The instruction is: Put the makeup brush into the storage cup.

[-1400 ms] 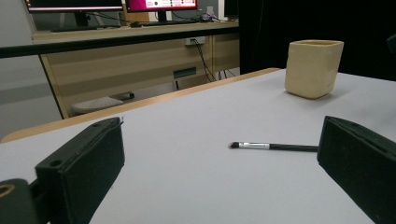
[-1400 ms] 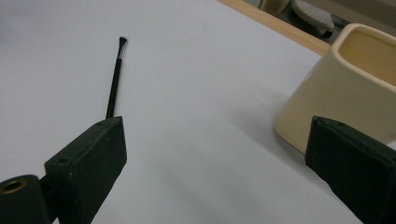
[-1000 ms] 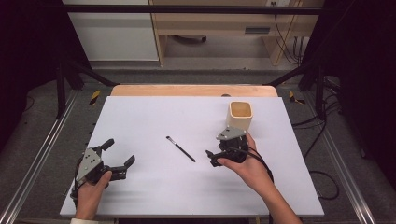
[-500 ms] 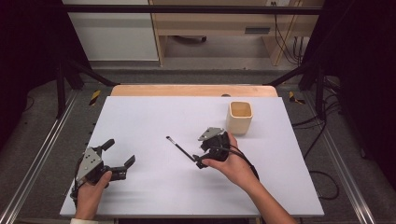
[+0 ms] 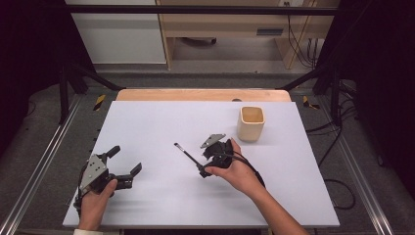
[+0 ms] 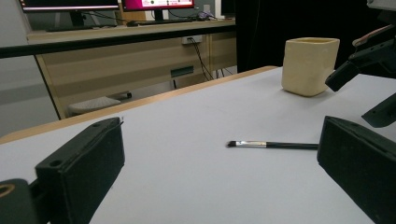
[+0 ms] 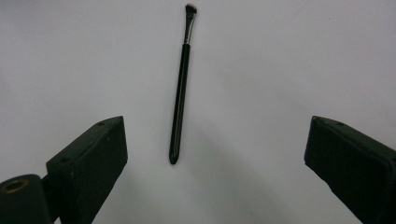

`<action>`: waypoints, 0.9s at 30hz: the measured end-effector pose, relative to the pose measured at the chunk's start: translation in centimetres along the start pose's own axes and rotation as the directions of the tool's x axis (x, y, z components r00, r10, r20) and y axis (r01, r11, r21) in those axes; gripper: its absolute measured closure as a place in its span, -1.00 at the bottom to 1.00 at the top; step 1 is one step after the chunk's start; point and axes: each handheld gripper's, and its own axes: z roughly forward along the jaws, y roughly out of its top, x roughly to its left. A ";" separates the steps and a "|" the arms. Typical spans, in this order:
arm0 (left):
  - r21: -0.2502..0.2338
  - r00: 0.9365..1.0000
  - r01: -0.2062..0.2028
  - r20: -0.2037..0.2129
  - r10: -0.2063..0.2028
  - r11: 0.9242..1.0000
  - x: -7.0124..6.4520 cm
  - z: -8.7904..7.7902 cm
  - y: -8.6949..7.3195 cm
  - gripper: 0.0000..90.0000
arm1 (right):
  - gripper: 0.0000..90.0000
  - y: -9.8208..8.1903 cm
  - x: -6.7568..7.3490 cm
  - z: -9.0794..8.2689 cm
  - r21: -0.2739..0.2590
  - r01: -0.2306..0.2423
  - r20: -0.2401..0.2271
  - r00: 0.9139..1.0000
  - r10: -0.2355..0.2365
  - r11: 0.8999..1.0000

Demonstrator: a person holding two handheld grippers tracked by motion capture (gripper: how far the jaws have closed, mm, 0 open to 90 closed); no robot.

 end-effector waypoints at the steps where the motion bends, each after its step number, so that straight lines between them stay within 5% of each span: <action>1: 0.000 1.000 0.000 0.000 0.000 1.000 0.0 0.0 0.0 -0.98 | -0.87 0.0 0.0 0.1 0.000 -0.005 -0.003 1.000 0.005 1.000; 27: -0.011 1.000 0.013 -0.009 -0.013 1.000 0.3 -0.2 0.1 -0.98 | -0.88 1.2 0.7 1.9 0.027 0.000 -0.038 0.999 0.001 1.000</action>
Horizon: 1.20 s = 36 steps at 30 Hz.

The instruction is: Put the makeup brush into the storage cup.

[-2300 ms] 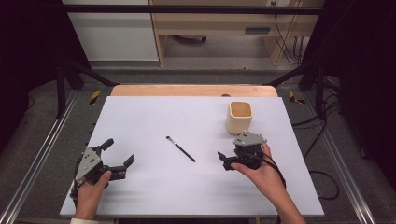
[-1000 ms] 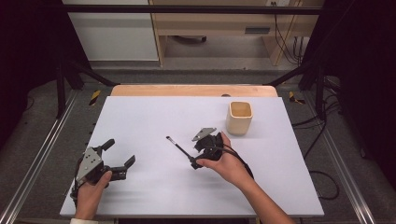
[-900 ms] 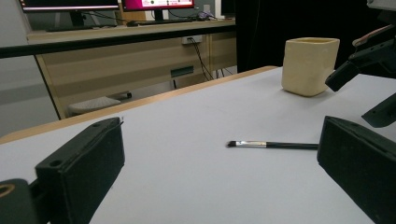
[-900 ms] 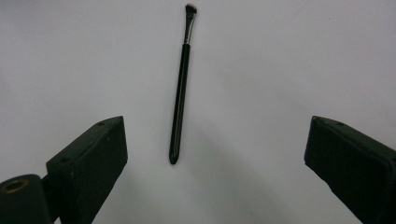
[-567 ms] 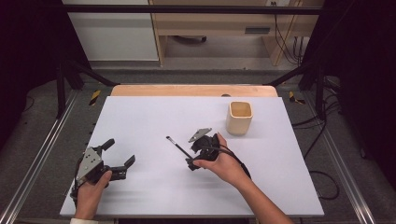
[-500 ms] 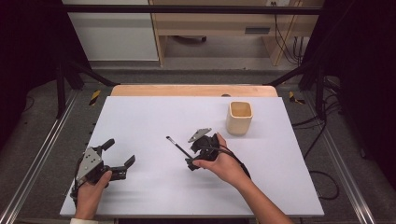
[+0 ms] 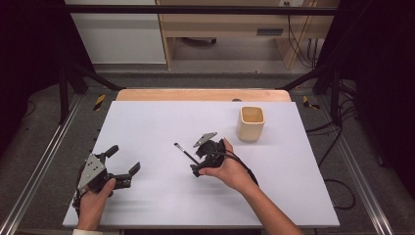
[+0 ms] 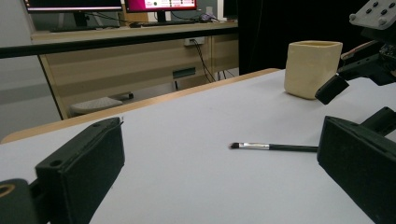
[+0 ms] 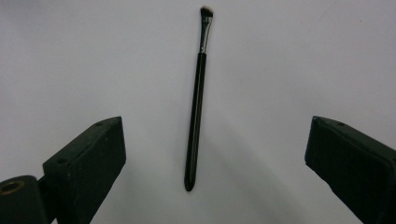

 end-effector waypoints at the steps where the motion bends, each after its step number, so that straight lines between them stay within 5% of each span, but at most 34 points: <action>1: -0.001 1.000 0.000 0.000 0.000 1.000 0.0 0.0 0.0 -0.98 | -0.88 0.1 0.1 0.1 -0.006 -0.001 0.000 1.000 0.001 1.000; 22: 0.007 1.000 -0.005 0.008 0.005 1.000 -0.2 0.2 0.0 -0.98 | -0.77 0.8 0.4 1.7 0.032 0.032 -0.003 0.999 -0.032 0.999; 36: 0.010 1.000 -0.007 0.014 0.007 1.000 -0.3 0.3 0.0 -0.98 | -0.58 1.3 0.6 1.9 0.017 -0.011 0.002 1.000 0.011 1.000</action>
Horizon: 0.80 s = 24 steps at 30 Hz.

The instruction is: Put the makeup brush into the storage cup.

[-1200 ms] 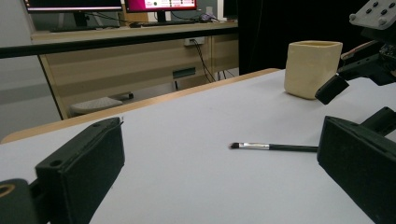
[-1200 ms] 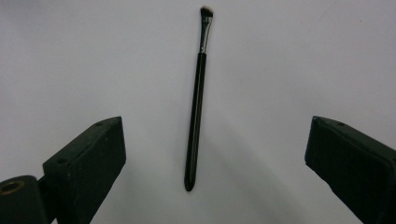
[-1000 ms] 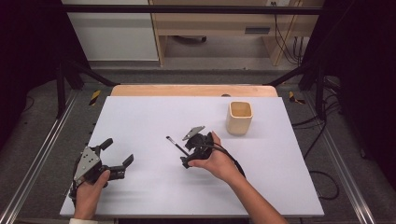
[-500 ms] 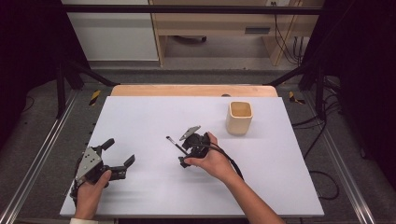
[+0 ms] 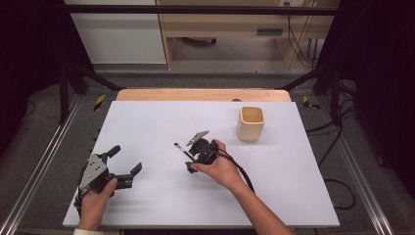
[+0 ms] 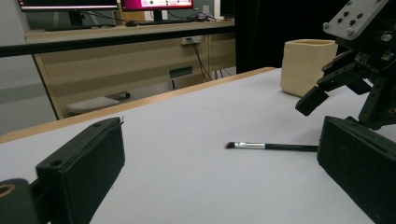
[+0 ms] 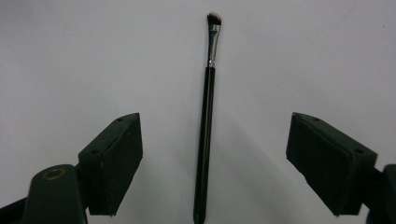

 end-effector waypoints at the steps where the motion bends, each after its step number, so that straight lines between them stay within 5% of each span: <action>1: -0.001 1.000 -0.001 0.000 0.001 1.000 0.0 0.0 0.0 -0.98 | -0.58 0.0 0.0 0.0 -0.001 0.001 0.002 1.000 -0.001 1.000; 24: -0.001 1.000 -0.001 0.002 0.001 1.000 0.1 0.0 0.0 -0.98 | 0.35 -0.5 -0.1 0.8 0.000 -0.051 -0.008 0.999 0.051 0.999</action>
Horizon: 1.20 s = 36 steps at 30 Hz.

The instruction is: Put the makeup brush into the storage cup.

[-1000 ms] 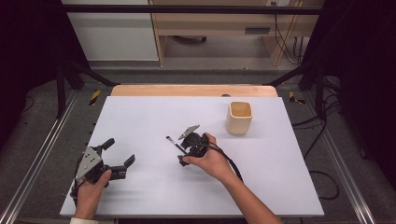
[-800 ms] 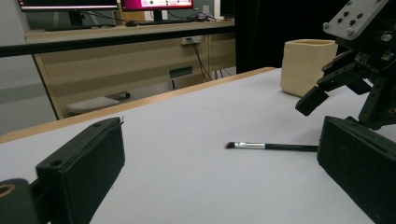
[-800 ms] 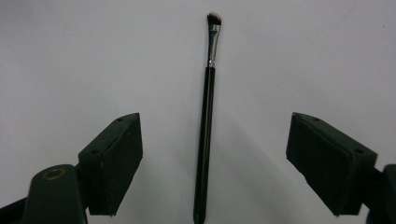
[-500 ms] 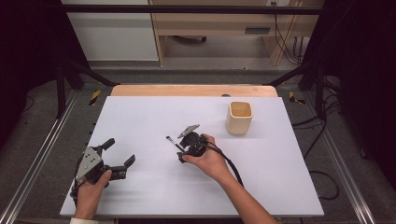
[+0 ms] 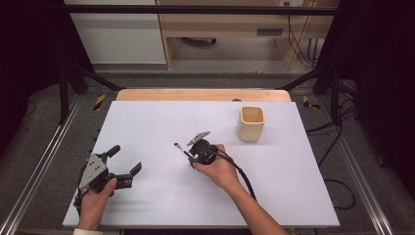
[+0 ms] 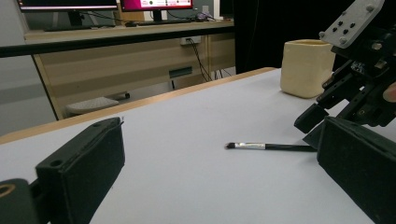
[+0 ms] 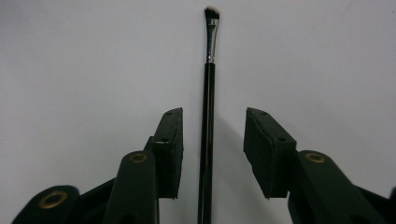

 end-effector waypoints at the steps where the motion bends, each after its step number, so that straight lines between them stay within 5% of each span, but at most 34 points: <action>1: 0.000 1.000 -0.001 0.000 0.001 1.000 0.0 0.0 0.0 -0.98 | 0.35 0.0 0.0 0.0 0.000 0.000 0.000 1.000 0.000 1.000; 24: 0.008 1.000 -0.003 0.004 0.003 1.000 -0.1 0.0 0.0 -0.98 | 0.63 -0.9 -0.2 0.7 0.020 -0.033 -0.022 0.999 0.033 0.999; 36: 0.011 1.000 -0.002 0.004 0.002 1.000 0.0 0.1 0.0 -0.98 | 0.86 -0.9 -0.5 0.8 0.028 -0.089 -0.058 0.994 0.091 0.996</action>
